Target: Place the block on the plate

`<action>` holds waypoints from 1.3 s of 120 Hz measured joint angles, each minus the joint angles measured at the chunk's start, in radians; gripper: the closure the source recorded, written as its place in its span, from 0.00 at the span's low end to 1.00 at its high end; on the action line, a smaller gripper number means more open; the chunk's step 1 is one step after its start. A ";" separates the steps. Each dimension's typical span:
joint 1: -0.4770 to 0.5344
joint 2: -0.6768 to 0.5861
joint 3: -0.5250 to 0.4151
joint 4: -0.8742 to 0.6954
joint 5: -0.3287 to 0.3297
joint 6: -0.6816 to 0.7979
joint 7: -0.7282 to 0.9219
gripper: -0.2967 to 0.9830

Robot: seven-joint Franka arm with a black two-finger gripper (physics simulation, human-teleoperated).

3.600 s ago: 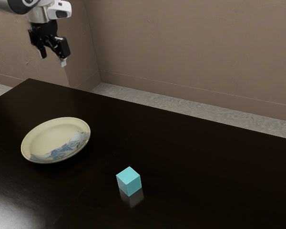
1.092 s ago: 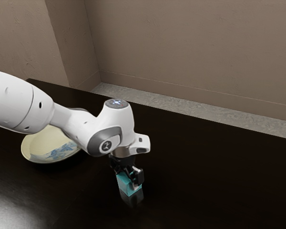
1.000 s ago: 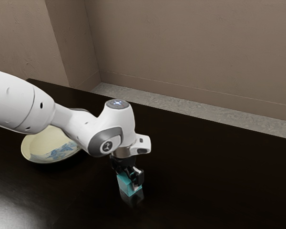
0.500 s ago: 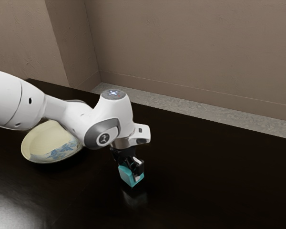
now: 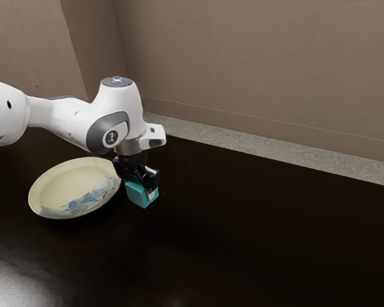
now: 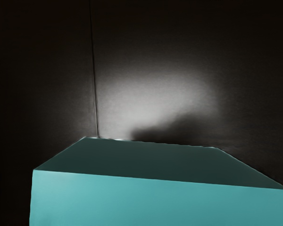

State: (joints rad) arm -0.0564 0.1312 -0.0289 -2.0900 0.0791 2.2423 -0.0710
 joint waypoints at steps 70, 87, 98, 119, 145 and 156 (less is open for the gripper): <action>0.331 0.037 -0.017 0.104 0.008 -0.165 0.125 0.50; 0.371 0.079 -0.016 0.141 0.008 -0.177 0.158 0.50; 0.417 0.119 -0.046 0.174 0.008 -0.182 0.181 0.50; 0.462 0.162 -0.071 0.201 0.011 -0.193 0.217 0.50; 0.494 0.205 -0.076 0.219 0.019 -0.198 0.252 0.50; 0.505 0.224 -0.076 0.231 0.020 -0.199 0.265 0.50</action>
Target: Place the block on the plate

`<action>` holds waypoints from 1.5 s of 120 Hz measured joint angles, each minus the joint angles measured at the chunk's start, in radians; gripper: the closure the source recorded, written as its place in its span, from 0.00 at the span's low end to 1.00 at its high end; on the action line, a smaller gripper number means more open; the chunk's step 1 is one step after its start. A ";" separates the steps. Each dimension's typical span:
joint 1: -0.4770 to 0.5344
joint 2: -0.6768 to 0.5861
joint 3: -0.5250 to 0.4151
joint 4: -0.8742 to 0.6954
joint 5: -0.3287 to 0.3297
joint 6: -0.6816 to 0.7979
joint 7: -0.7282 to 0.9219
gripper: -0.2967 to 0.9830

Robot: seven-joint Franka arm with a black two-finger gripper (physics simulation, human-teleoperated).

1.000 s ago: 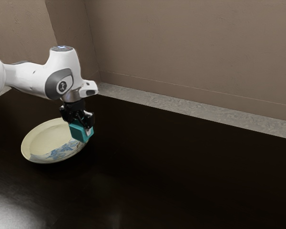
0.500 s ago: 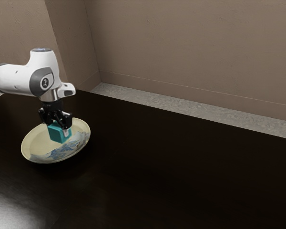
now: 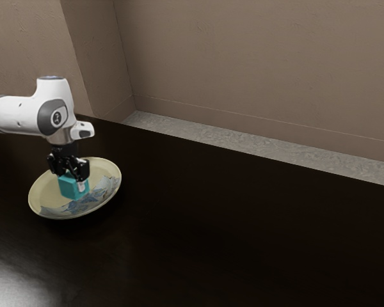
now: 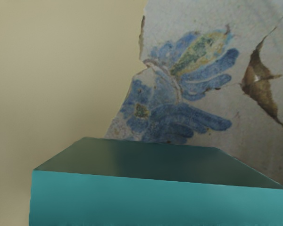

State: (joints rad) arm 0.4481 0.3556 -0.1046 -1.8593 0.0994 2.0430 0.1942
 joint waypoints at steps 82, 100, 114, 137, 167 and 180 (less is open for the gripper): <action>0.006 -0.051 -0.003 0.010 0.003 -0.031 0.080 0.25; -0.009 -0.114 -0.006 0.009 0.005 -0.051 0.087 0.24; -0.022 -0.169 -0.008 0.011 0.014 -0.075 0.088 0.24; -0.063 -0.254 -0.006 0.043 0.023 -0.138 0.082 0.23; -0.176 -0.262 0.005 0.188 0.016 -0.257 0.056 0.23; -0.267 -0.263 0.060 0.271 0.017 -0.322 0.034 0.23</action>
State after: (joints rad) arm 0.1806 0.0927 -0.0448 -1.5885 0.1160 1.7213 0.2284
